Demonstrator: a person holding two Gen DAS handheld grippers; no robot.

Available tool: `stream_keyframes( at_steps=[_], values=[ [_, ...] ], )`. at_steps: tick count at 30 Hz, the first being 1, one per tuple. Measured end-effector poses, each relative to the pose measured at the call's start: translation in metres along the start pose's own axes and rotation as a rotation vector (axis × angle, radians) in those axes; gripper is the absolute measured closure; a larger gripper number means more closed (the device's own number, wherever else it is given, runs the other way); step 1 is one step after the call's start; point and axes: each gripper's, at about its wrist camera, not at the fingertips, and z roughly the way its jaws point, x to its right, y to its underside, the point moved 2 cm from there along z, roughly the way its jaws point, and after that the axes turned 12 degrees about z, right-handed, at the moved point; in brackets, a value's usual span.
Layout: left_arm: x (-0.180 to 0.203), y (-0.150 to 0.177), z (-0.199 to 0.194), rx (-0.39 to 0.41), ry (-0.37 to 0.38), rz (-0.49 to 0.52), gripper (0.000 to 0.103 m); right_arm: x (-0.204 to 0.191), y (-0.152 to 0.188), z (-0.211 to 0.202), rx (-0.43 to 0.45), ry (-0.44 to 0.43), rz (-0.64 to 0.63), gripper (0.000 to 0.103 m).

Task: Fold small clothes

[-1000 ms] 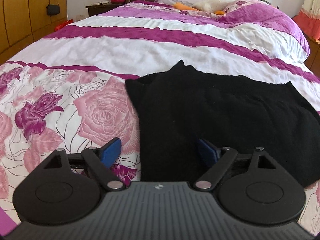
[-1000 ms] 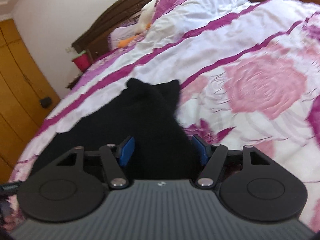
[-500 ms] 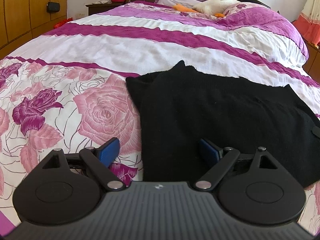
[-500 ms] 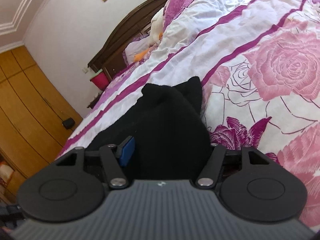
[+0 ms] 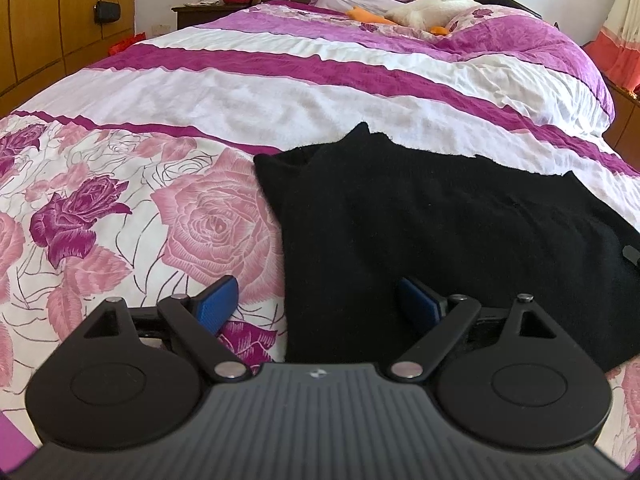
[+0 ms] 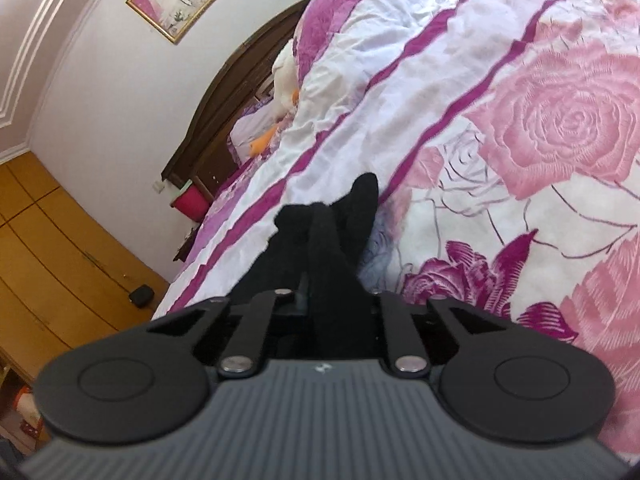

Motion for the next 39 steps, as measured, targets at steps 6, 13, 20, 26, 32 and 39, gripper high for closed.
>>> stream_keyframes(
  at_steps=[6, 13, 20, 26, 32, 39],
  values=[
    [-0.008, -0.003, -0.011, -0.028, 0.001, -0.026, 0.012, -0.015, -0.004, -0.004, 0.006, -0.020, 0.009, 0.088],
    [-0.019, -0.001, -0.030, -0.056, -0.032, -0.013, 0.012, -0.052, -0.004, -0.008, 0.019, -0.032, -0.059, 0.089],
    [-0.026, 0.003, -0.039, -0.077, -0.013, -0.030, 0.012, -0.098, 0.004, -0.008, -0.002, -0.074, -0.118, 0.090],
    [-0.031, 0.004, -0.046, -0.072, -0.013, -0.028, 0.012, -0.143, 0.024, -0.004, -0.013, -0.127, -0.208, 0.090],
    [-0.043, 0.008, -0.054, -0.054, -0.024, -0.058, 0.012, -0.185, 0.061, 0.008, -0.060, -0.174, -0.320, 0.090],
    [-0.063, 0.013, -0.060, -0.040, -0.038, -0.121, 0.012, -0.215, 0.140, 0.033, -0.190, -0.177, -0.508, 0.090]
  ],
)
